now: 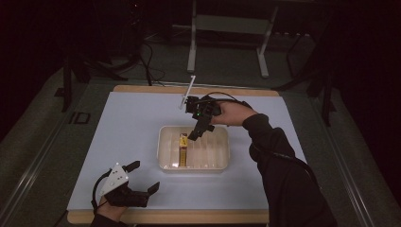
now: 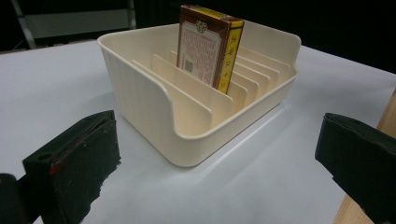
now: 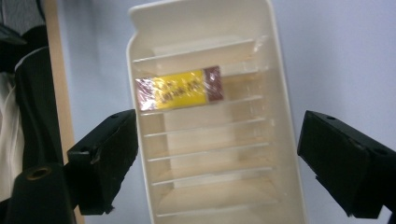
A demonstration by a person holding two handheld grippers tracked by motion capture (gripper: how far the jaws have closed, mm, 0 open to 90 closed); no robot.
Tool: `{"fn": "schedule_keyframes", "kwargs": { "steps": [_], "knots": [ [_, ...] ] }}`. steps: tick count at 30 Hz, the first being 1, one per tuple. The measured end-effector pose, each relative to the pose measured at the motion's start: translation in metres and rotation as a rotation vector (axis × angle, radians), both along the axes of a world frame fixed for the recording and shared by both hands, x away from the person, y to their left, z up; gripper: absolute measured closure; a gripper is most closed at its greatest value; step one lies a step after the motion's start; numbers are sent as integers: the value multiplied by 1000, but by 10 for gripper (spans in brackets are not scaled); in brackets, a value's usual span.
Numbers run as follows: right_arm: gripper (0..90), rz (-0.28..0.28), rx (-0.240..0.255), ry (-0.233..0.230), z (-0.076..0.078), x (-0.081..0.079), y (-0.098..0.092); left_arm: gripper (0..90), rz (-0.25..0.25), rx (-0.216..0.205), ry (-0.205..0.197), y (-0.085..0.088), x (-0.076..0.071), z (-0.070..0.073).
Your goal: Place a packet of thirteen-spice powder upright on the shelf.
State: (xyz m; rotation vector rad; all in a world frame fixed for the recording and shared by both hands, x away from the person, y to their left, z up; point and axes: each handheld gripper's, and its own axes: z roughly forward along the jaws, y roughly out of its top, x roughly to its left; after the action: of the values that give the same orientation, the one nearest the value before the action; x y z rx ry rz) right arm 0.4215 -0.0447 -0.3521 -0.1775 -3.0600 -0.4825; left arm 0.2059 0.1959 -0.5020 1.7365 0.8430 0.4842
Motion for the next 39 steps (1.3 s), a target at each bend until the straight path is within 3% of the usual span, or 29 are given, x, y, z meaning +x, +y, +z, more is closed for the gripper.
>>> {"fn": "schedule_keyframes", "kwargs": {
  "steps": [8,20,24,27,35,39],
  "knots": [
    [134,-41,5,-22,-3,-1,-21,0,2,0,-1,1,0,0],
    [136,-146,75,-48,-14,-3,-60,0,3,-3,1,1,0,0],
    [136,-206,110,-61,-19,-3,-75,0,0,-4,1,1,0,0],
    [136,-249,141,-96,-23,0,-86,0,1,-5,0,1,-1,1],
    [141,-427,223,-186,-34,-5,-120,0,3,-3,2,1,0,0],
    [140,-448,254,-227,-42,-15,-133,0,6,-2,2,1,0,0]
  ]
}}
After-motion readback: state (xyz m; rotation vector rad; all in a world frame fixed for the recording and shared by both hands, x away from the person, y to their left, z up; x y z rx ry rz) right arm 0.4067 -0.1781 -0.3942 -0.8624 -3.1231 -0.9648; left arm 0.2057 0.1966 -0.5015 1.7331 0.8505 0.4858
